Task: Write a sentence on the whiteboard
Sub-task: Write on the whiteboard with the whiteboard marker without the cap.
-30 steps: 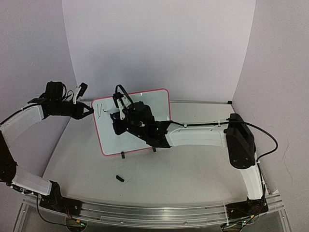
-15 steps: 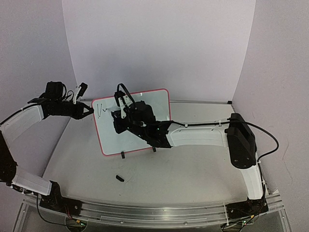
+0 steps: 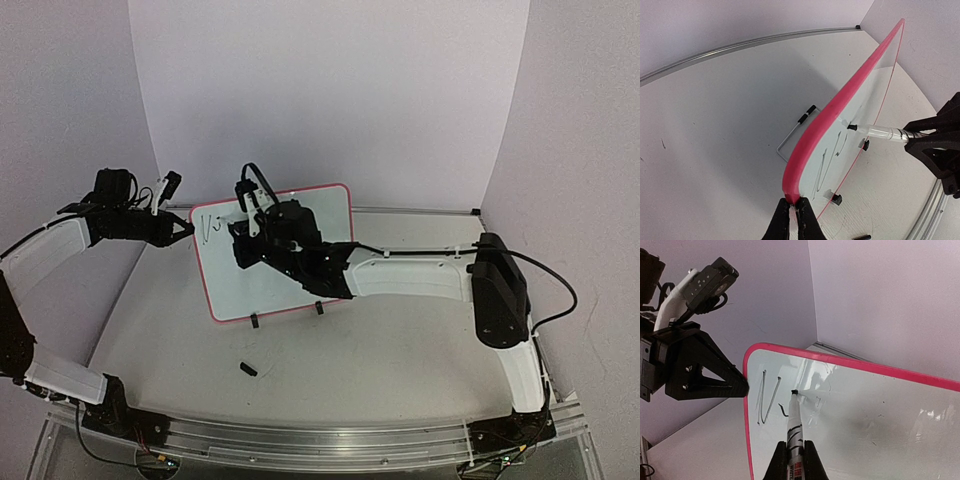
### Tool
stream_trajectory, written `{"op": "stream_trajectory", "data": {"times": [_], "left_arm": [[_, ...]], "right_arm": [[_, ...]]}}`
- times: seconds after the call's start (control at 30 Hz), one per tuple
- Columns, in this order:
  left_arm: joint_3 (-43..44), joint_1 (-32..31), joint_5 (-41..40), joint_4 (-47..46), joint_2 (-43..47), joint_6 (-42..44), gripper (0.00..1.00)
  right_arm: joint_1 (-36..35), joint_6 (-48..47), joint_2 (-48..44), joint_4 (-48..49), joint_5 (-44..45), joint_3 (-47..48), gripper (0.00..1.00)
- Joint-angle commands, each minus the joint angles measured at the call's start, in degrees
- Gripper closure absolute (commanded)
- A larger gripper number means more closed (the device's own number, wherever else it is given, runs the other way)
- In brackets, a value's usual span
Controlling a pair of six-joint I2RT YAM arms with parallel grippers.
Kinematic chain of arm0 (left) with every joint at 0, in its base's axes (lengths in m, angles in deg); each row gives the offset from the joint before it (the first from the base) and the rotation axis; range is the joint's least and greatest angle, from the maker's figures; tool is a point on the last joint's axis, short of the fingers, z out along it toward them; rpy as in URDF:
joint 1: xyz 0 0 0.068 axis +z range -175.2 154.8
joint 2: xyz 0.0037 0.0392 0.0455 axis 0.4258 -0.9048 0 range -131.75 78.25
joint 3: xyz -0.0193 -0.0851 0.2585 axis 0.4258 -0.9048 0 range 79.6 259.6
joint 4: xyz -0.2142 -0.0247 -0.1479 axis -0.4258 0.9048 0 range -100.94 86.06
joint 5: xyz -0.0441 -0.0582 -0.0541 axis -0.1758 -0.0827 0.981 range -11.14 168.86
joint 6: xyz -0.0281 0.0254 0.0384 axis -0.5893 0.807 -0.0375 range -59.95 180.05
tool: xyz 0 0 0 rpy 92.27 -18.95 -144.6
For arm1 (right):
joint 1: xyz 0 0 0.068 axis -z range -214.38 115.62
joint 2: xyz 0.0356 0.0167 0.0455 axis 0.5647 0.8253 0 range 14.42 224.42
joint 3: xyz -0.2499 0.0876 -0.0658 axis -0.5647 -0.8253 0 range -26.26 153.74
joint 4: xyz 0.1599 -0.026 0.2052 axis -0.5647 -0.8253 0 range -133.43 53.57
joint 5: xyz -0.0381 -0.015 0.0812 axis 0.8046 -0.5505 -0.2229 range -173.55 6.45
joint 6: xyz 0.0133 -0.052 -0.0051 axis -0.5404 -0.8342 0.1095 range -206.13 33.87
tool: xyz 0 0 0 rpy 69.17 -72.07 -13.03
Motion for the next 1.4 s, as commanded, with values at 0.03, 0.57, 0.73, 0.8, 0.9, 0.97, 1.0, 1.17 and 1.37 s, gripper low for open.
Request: {"op": "stream_trajectory", "data": {"times": [0.03,0.57,0.73,0.8,0.9,0.97,1.0,1.17,1.37], "left_arm": [[0.28,-0.38,-0.86,1.02,-0.38,1.66,1.0],[0.34,-0.38,-0.94,1.01,-0.45,1.71,1.0],[0.36,-0.37,-0.98,1.01,-0.46,1.75,1.0],[0.35,-0.38,-1.03,1.06,-0.46,1.75,1.0],[0.38,-0.38,-1.03,1.09,-0.45,1.75,1.0],[0.34,-0.35,-1.02,1.08,-0.47,1.75,1.0],[0.34,-0.34,-1.01,1.11,-0.47,1.75,1.0],[0.36,-0.35,-1.02,1.09,-0.48,1.75,1.0],[0.35,-0.36,-1.03,1.02,-0.59,1.75,1.0]], "right_arm": [[0.23,0.64,2.22,-2.07,-1.89,2.94,1.0],[0.24,2.3,1.85,-3.14,-3.72,-0.22,1.0],[0.22,2.37,1.57,-3.51,-3.86,-0.83,1.0],[0.23,2.4,1.48,-3.67,-3.95,-1.01,1.0],[0.27,2.38,1.29,-3.75,-3.8,-1.32,1.0],[0.25,2.28,1.04,-3.75,-3.5,-1.59,1.0],[0.22,2.24,0.89,-3.75,-3.27,-1.75,1.0],[0.2,2.11,-0.57,-3.38,0.15,-3.21,1.0],[0.21,2.28,-2.48,-0.67,2.95,-5.49,1.0]]}}
